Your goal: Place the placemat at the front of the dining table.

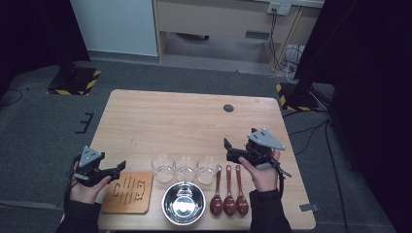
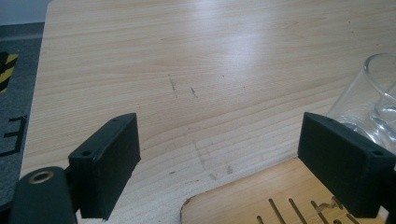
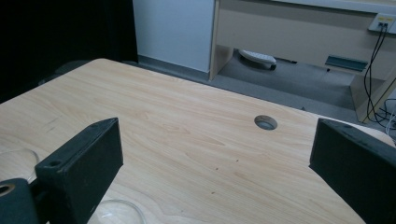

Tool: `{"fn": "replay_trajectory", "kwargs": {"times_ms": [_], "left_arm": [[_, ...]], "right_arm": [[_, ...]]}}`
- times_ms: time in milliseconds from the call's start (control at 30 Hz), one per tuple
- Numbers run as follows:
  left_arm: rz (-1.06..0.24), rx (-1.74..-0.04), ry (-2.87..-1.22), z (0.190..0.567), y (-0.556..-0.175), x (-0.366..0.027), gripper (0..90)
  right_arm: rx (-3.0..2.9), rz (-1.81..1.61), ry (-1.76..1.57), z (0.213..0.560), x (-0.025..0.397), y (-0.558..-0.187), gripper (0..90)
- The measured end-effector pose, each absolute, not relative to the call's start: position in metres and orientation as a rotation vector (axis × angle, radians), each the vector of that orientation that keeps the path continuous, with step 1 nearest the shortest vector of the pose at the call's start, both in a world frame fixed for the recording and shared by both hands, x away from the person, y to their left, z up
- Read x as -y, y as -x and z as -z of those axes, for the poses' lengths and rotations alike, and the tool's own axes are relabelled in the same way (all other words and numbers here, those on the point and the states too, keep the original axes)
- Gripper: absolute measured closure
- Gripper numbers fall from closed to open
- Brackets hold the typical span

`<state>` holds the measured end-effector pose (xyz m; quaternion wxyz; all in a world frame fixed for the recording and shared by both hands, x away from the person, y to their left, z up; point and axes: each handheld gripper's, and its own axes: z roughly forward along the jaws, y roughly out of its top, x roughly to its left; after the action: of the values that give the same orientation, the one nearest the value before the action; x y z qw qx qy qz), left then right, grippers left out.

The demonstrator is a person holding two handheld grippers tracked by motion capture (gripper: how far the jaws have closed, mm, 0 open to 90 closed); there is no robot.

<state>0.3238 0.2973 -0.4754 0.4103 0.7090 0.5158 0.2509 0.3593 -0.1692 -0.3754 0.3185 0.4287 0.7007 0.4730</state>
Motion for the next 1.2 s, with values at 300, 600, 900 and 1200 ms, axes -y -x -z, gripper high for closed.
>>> {"fn": "replay_trajectory", "kwargs": {"times_ms": [300,600,900,1200], "left_arm": [[-0.629,-1.313,-1.779,0.478,-0.325,-0.302,12.0],[-0.625,-1.327,-1.765,0.480,-0.325,-0.306,12.0],[-0.633,-1.331,-1.771,0.482,-0.326,-0.310,12.9],[-0.622,-1.350,-1.779,0.484,-0.326,-0.313,14.7]], "right_arm": [[-1.884,-1.248,-1.089,0.374,0.140,-0.361,2.4],[-1.925,-1.261,-1.063,0.375,0.108,-0.363,2.1],[-1.947,-1.269,-1.042,0.374,0.081,-0.362,2.1],[-1.989,-1.294,-1.000,0.374,0.047,-0.357,2.1]]}}
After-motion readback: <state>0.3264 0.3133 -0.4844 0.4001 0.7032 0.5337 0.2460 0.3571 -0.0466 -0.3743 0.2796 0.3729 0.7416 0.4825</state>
